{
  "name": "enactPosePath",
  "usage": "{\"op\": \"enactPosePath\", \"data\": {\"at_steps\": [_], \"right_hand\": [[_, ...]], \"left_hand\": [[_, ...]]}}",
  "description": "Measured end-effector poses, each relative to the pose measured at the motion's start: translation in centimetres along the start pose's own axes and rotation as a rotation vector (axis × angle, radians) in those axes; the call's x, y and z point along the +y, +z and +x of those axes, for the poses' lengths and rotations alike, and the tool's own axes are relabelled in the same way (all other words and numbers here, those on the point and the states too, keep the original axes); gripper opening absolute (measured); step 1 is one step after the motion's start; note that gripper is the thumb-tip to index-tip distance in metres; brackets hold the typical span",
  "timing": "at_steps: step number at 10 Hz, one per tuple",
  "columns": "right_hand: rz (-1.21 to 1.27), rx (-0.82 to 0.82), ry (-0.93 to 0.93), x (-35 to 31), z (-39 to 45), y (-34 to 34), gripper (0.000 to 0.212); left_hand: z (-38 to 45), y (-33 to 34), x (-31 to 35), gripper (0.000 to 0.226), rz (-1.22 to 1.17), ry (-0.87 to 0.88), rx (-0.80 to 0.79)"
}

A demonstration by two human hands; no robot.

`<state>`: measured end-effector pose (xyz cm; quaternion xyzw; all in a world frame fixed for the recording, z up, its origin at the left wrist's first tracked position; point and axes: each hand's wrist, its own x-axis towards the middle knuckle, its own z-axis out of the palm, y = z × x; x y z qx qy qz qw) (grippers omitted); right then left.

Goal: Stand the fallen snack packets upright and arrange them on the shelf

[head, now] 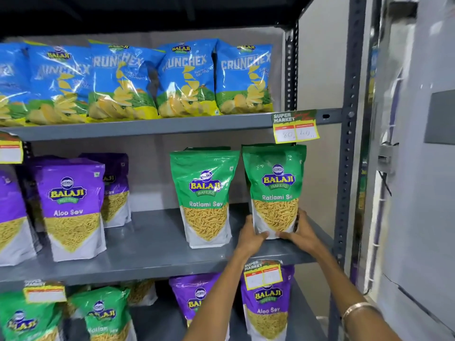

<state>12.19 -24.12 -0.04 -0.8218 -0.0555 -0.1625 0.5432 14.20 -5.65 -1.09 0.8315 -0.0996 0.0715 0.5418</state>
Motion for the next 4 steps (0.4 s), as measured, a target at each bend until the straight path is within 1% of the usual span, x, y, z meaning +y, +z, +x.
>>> {"op": "enactPosePath", "data": {"at_steps": [1, 3, 4], "right_hand": [[0.008, -0.006, 0.001, 0.0, -0.6, 0.1, 0.096], [-0.006, 0.012, -0.014, 0.2, -1.6, 0.2, 0.098], [-0.003, 0.077, -0.075, -0.3, -2.5, 0.6, 0.108]], "left_hand": [[-0.6, -0.1, -0.2, 0.060, -0.019, 0.018, -0.018], [-1.7, -0.8, 0.1, 0.059, -0.019, 0.019, -0.046], [-2.6, -0.7, 0.5, 0.076, -0.009, 0.036, -0.034]]}}
